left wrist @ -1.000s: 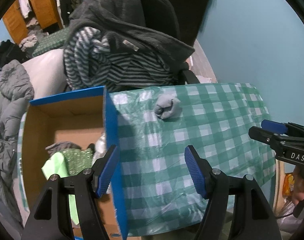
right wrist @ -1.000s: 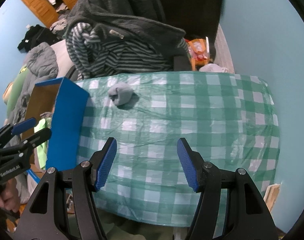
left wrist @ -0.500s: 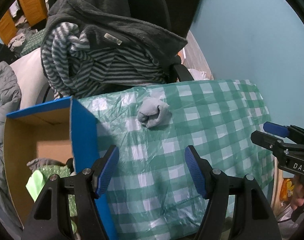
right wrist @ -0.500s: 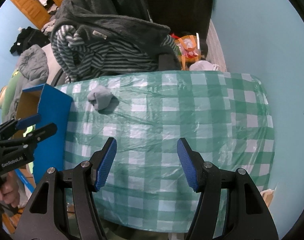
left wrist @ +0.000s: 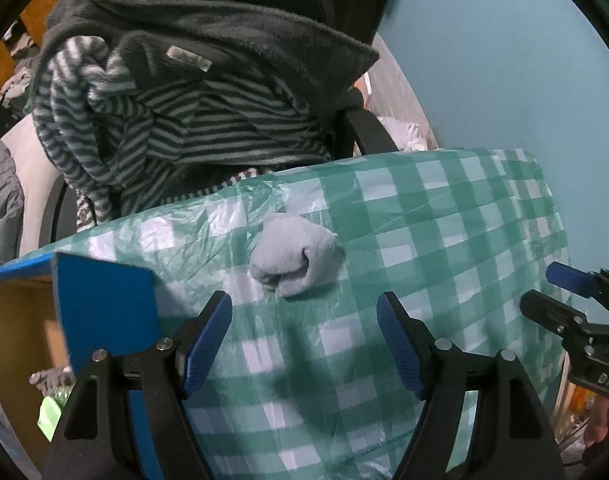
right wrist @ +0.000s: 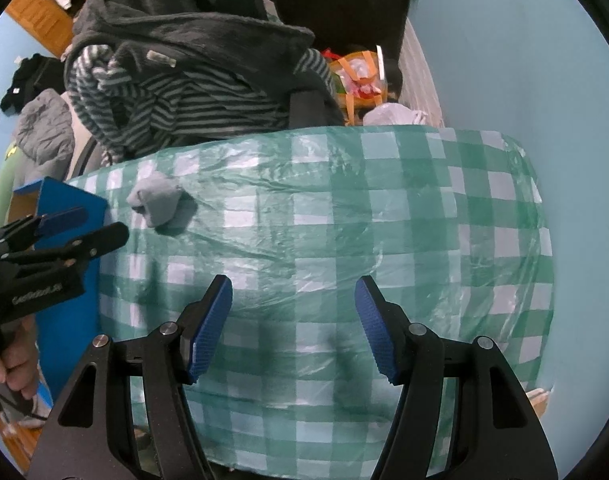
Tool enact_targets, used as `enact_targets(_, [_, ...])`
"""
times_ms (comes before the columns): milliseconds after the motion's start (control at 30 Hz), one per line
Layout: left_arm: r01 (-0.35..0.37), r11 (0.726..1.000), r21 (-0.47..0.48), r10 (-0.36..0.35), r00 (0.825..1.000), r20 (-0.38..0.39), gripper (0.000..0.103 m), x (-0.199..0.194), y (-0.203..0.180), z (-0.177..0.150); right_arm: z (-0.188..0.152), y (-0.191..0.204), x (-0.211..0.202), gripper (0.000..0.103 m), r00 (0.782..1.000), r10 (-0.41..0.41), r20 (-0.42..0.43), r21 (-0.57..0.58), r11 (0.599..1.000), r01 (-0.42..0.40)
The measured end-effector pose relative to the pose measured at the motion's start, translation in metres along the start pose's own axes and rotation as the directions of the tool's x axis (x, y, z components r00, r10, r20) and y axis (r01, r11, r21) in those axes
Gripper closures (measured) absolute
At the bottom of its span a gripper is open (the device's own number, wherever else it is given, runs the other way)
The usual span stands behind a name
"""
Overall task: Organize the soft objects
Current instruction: 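Lower the left tool onto the grey sock and close it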
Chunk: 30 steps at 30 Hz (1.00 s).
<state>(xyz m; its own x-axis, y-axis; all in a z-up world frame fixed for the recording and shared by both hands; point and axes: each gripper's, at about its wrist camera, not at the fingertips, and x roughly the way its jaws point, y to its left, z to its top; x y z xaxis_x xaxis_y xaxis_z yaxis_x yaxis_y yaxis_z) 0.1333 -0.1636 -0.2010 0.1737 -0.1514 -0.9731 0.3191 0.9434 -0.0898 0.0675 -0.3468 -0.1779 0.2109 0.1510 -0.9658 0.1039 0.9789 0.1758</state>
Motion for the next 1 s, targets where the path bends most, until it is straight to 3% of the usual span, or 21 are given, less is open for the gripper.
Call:
enact_targets(267, [-0.060,0.998,0.036,0.062,0.996,-0.056,0.027,0.031,-0.001,0.015,0.003,-0.016,0.009,0.040,1.000,0.023,-0.008,0.055,0.998,-0.023])
enact_targets(567, [-0.088,0.995,0.048,0.092,0.992,-0.089,0.027,0.054,-0.002,0.025,0.011,-0.022,0.032,0.040,1.000,-0.002,-0.029,0.038,0.999,0.003])
enact_targets(900, [-0.098,0.995,0.031,0.100,0.992,-0.078,0.027,0.070,-0.004,0.030,0.017,-0.018,0.048,0.040,0.999,-0.021,-0.029,0.004,1.000,0.021])
enact_targets(967, [-0.102,0.994,0.035,0.105,0.991,-0.079,0.030,0.072,-0.004,0.030,0.018,-0.017,0.051,0.040,0.999,-0.023,-0.034,0.003,1.000,0.023])
enact_targets(1000, [-0.099,0.995,0.034,0.101,0.992,-0.078,0.039,0.072,-0.004,0.030,0.017,-0.016,0.052,0.040,0.999,-0.023,-0.036,0.003,1.000,0.023])
